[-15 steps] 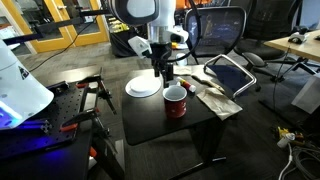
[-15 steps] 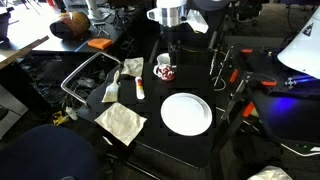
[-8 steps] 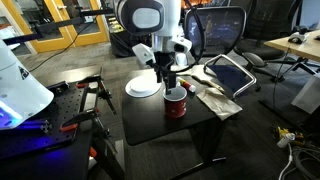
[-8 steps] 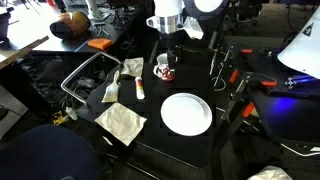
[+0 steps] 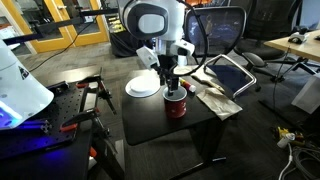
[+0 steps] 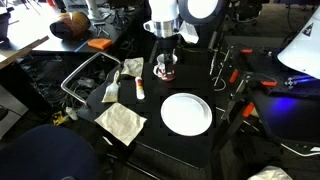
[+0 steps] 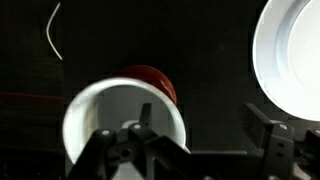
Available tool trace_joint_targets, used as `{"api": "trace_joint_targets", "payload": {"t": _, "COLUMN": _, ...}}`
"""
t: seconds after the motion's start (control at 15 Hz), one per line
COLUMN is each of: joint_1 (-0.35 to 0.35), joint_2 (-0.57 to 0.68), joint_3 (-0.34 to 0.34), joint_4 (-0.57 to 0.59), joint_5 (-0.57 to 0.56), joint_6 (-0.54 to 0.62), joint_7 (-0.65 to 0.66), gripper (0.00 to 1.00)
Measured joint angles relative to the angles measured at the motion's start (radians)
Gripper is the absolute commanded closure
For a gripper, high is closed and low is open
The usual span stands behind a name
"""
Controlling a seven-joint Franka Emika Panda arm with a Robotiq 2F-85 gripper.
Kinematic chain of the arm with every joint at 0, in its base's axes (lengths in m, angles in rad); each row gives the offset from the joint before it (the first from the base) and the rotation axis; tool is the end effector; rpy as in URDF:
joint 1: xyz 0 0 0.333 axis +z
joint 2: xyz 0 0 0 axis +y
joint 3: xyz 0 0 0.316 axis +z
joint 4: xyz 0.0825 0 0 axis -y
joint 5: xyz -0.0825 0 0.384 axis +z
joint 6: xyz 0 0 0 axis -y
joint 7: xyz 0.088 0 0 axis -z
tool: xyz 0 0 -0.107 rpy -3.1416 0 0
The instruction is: Move the mug to the left
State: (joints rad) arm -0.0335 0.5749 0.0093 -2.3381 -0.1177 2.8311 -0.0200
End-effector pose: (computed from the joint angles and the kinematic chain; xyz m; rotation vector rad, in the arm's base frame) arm 0.4871 -0.0053 0.0841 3.1100 0.1682 -0.1278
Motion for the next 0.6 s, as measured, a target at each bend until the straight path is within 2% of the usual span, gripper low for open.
{"api": "trace_joint_targets", "payload": {"t": 0.47, "joint_1": -0.015, "joint_2": 0.022, "joint_3": 0.004, "joint_4": 0.021, "joint_5": 0.018, "joint_6": 0.0, "joint_7": 0.0, "gripper": 0.95}}
{"api": "trace_joint_targets", "payload": {"t": 0.53, "joint_1": -0.017, "joint_2": 0.022, "joint_3": 0.004, "joint_4": 0.022, "joint_5": 0.019, "joint_6": 0.0, "joint_7": 0.0, "gripper": 1.0}}
{"api": "trace_joint_targets", "payload": {"t": 0.6, "joint_1": -0.02, "joint_2": 0.023, "joint_3": 0.004, "joint_4": 0.023, "joint_5": 0.02, "joint_6": 0.0, "joint_7": 0.0, "gripper": 1.0}}
